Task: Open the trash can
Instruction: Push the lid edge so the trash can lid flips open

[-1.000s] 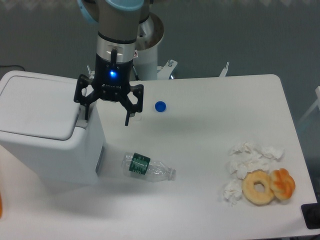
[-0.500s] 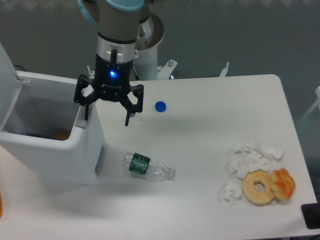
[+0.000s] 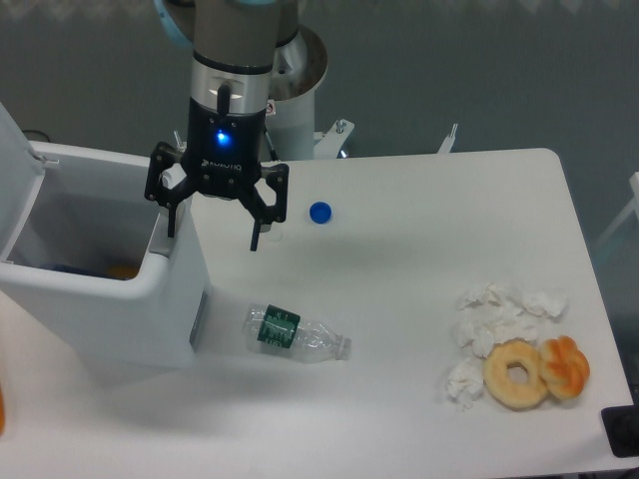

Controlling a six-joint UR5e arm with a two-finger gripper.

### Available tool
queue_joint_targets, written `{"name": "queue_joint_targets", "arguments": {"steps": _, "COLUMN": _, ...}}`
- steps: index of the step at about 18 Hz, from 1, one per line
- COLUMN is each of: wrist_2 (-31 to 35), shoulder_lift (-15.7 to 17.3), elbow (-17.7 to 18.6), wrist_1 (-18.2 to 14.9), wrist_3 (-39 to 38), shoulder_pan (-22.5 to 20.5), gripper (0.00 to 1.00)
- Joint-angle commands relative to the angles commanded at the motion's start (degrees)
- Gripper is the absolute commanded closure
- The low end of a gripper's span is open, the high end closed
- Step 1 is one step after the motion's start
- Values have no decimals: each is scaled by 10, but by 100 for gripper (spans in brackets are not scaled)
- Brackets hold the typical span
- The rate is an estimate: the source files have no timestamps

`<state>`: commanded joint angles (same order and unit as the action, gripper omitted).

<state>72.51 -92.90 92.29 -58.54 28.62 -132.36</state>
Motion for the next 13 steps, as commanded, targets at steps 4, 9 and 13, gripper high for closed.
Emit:
{"name": "queue_joint_targets", "arguments": {"steps": 4, "wrist_2": 39, "shoulder_lift": -4, "elbow": 2, "wrist_1": -2, "wrist_3": 62, "shoulder_pan": -5, "gripper": 0}}
{"name": "queue_joint_targets", "arguments": {"steps": 9, "wrist_2": 123, "shoulder_lift": -15, "elbow": 18, "wrist_1": -4, "wrist_3": 192, "shoulder_pan": -6, "gripper": 0}}
{"name": "queue_joint_targets", "arguments": {"steps": 13, "wrist_2": 148, "shoulder_lift": -12, "elbow": 39, "wrist_1": -4, "wrist_3": 231, "shoulder_pan": -14, "gripper": 0}}
